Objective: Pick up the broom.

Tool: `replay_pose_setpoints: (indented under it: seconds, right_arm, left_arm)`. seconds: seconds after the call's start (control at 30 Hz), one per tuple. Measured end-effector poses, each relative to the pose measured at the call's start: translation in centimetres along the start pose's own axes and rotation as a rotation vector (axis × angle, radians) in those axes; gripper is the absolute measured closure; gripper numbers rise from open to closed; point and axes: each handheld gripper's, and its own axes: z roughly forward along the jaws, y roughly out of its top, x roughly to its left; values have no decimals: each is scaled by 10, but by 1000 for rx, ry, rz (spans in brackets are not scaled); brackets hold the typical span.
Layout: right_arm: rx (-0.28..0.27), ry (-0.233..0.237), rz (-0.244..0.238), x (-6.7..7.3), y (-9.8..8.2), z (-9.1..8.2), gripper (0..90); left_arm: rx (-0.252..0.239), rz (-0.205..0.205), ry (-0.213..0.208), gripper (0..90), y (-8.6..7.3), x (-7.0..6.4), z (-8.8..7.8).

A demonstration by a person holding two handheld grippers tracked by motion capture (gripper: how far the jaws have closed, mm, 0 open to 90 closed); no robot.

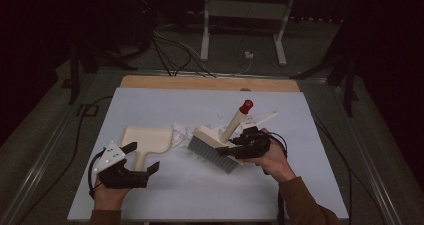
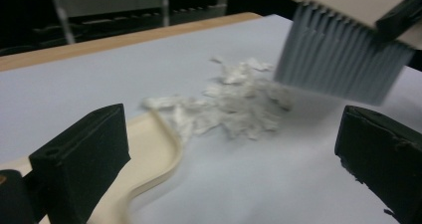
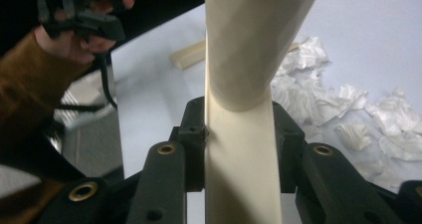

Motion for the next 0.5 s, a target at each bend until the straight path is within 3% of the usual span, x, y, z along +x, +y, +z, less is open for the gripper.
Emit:
replay_pose_setpoints:
  seconds: [0.23, 0.4, 0.5]
  right_arm:
    - [-55, -50, 58, -2, 5, -3, 676]
    - [-85, -84, 94, 0, 7, -1, 676]
    - [-70, -80, 112, 1, 8, 4, 676]
  left_arm:
    - [-27, -44, 179, 3, -15, 11, -9]
    - [-22, -64, 221, 3, -24, 17, -13]
    - [-37, -80, 241, 3, -26, 21, -16]
